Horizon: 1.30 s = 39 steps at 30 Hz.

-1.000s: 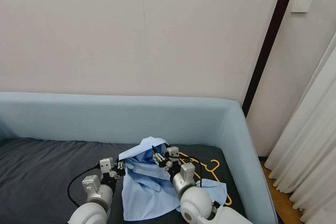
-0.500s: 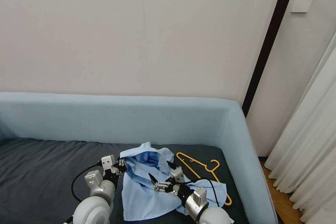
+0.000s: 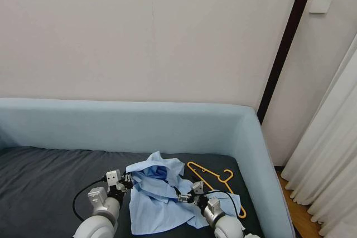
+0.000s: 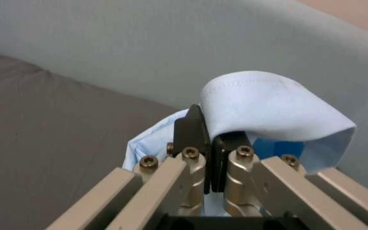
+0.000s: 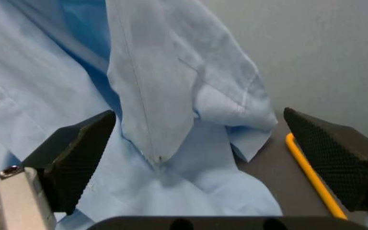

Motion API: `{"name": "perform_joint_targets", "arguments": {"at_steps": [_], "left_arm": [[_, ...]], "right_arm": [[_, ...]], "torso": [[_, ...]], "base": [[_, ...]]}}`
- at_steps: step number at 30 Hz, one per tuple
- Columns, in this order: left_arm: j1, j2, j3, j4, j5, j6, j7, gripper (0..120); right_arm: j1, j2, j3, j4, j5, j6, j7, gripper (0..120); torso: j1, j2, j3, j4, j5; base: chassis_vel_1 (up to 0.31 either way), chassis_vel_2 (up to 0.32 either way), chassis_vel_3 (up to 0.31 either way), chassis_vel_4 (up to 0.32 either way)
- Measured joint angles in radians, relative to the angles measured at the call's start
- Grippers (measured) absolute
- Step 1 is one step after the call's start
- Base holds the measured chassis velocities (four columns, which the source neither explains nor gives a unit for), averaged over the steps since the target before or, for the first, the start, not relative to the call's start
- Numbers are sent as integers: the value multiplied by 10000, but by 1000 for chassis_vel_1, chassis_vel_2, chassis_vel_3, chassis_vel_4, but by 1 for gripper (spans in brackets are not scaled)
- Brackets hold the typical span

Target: Pick up the clothes from the sofa and hang them on the clothes hanger.

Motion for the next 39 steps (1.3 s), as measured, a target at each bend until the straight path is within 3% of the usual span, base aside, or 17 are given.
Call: {"name": "perform_joint_targets", "arguments": {"at_steps": [7,16,19,20,22,34,39], "left_arm": [[76,-58,24,43,73,-19,11,0],[224,-164,46,-36,368,-169,72,0],[260,-161,21,-85,398,-178,74,0],[278,-161,3,-93,468,-216,73,0],[289,-161,-8,-93,500,-240,73,0],[504,-223,-112,-248,615,-333,87,0],[688,-244,-217,-226,777,-395,125,0]], "right_arm": [[145,190,-263,-640,-219,132,-146,100],[235,703,-416,-962,-149,105,110,67],[250,717,-534,-1025,-54,87,65,61],[249,722,-575,-1054,-25,86,52,52],[242,727,-583,-1061,-2,87,52,50],[74,768,-834,-561,703,186,575,3],[70,794,-748,-510,645,296,991,0]], "torso": [[1,-1,0,-1,0],[0,0,0,0,0],[0,0,0,-1,1],[0,0,0,-2,1],[0,0,0,-2,1],[0,0,-1,-2,1],[0,0,0,-1,3]], "base": [[0,0,0,0],[0,0,0,0],[0,0,0,0],[0,0,0,0],[0,0,0,0],[0,0,0,0],[0,0,0,0]]}}
